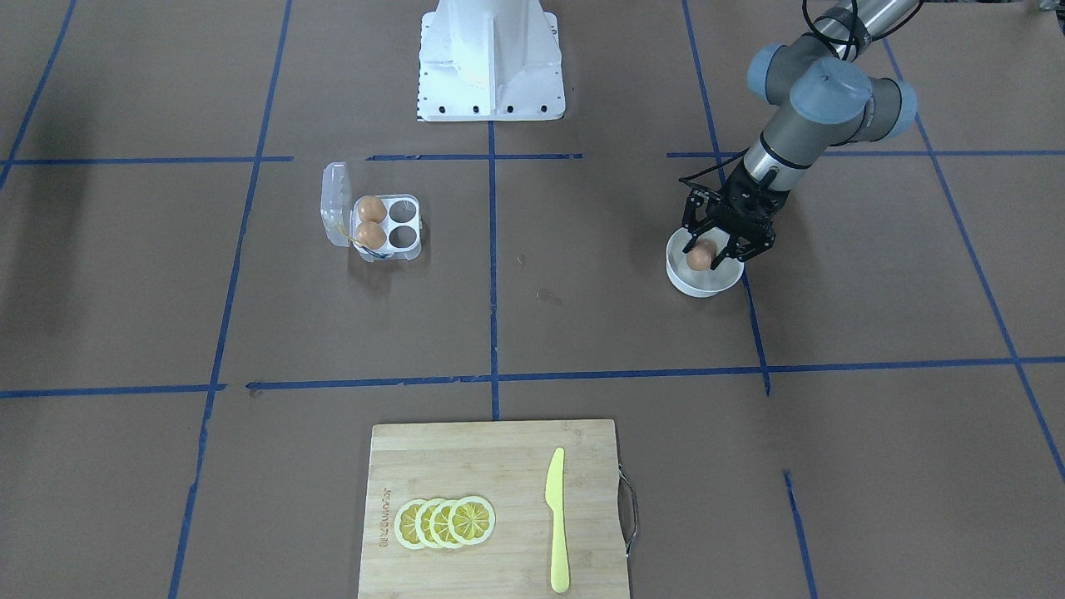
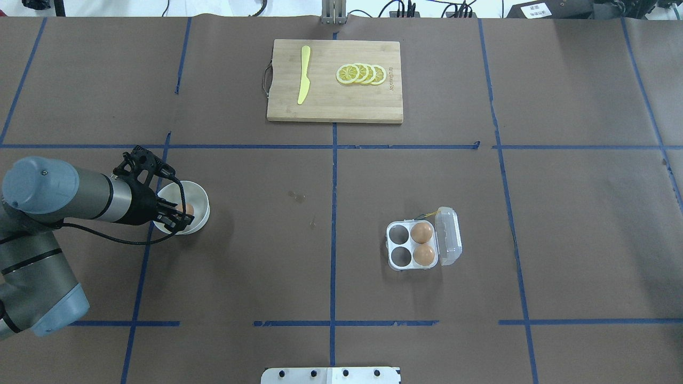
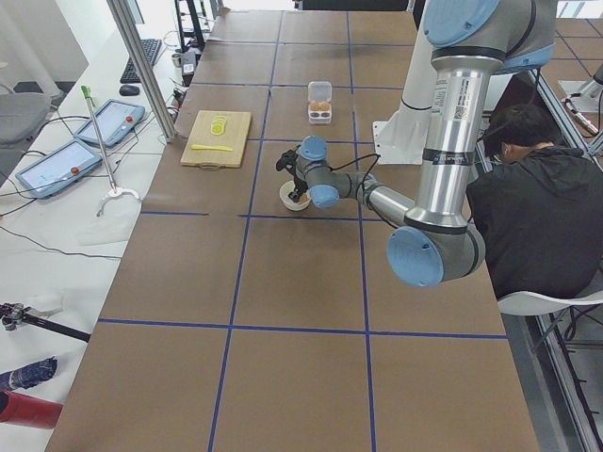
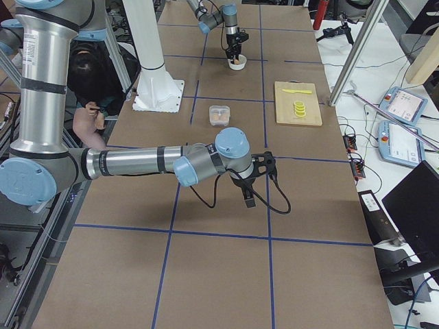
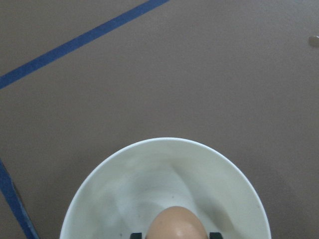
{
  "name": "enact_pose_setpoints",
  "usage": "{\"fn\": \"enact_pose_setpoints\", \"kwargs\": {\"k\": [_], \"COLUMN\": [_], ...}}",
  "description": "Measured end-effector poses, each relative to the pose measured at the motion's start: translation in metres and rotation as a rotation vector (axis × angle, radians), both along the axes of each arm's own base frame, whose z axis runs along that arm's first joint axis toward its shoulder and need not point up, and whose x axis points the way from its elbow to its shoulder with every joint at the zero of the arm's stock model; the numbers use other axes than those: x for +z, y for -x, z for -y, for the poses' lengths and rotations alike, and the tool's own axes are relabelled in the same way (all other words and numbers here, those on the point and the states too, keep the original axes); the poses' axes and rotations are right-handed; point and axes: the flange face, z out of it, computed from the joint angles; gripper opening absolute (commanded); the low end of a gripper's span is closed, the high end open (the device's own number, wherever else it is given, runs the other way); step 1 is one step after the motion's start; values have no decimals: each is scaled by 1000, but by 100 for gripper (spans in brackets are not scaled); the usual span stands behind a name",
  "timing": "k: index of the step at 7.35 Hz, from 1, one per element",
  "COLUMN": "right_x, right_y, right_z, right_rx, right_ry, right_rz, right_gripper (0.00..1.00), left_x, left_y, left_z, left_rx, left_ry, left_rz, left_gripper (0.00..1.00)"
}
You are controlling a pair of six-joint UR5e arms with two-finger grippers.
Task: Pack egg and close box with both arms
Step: 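Close the left gripper on the brown egg inside the white bowl, then lift the egg out of the bowl with the left gripper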
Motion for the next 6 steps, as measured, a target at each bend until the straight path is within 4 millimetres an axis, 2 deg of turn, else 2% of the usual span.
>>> {"fn": "enact_pose_setpoints", "kwargs": {"k": [2, 4, 6], "right_x": [-1, -3, -3], "right_y": [0, 0, 0], "right_z": [1, 1, 1], "right_rx": [0, 1, 0], "right_ry": [-3, -6, -7], "right_rz": [1, 1, 1], "right_gripper": [100, 100, 100], "left_x": [-21, -49, -77], "left_y": [12, 33, 39], "left_z": [0, 12, 18], "left_rx": [-11, -36, -24], "left_ry": [-26, -90, -219], "left_rz": [-37, -80, -139], "left_gripper": [9, 11, 9]}}
